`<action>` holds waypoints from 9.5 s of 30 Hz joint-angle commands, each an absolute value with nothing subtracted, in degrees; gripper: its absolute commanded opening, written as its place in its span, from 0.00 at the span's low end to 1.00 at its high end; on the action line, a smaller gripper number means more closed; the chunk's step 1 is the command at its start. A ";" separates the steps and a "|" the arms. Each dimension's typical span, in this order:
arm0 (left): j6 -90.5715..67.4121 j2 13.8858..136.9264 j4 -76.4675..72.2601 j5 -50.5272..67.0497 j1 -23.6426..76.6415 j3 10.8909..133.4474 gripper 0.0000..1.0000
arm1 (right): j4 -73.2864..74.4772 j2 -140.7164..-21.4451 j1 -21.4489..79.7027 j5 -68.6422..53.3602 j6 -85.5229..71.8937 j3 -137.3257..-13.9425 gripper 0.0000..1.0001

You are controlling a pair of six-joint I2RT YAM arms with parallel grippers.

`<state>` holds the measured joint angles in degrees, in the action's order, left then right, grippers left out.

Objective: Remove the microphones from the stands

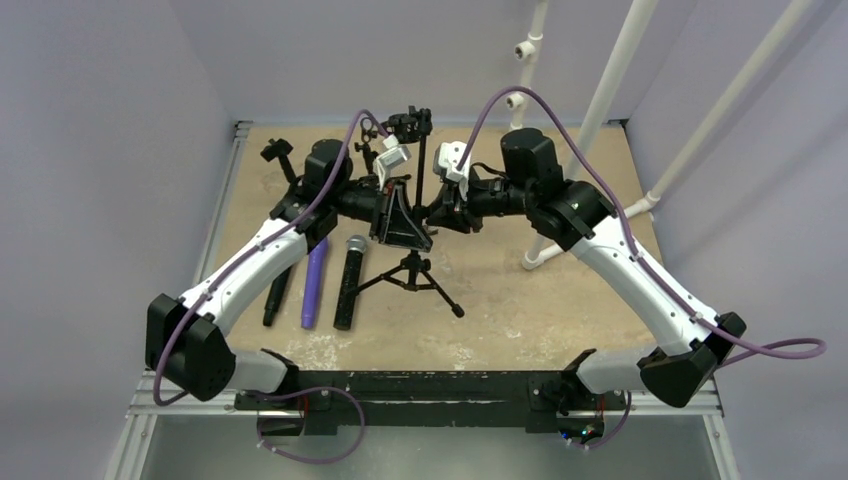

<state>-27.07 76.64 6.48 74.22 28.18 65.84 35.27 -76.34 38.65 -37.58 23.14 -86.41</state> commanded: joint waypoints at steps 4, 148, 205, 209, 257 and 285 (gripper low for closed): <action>-51.31 80.85 -26.78 76.98 28.74 66.20 0.00 | 27.51 -78.07 40.86 -19.36 25.69 -82.54 0.17; 4.69 88.17 2.07 33.66 27.24 81.38 0.00 | 30.67 -67.07 23.39 -35.08 12.38 -75.55 0.80; -11.47 137.09 -14.40 1.93 33.62 116.26 0.12 | 39.31 -69.70 20.75 -46.14 26.04 -69.02 0.80; -12.07 137.24 -12.56 2.30 33.60 117.14 0.24 | 39.11 -69.78 20.81 -46.14 26.03 -68.99 0.80; -6.00 94.45 8.28 15.25 33.67 77.84 1.00 | 30.55 -64.53 17.53 -40.91 15.38 -67.24 0.91; 5.12 53.03 30.74 -1.57 22.86 65.82 1.00 | 37.74 -61.03 17.58 -37.28 19.69 -69.98 0.99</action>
<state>5.67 56.16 28.97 3.97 24.29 67.11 38.57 -63.13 17.82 -38.02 19.18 -70.11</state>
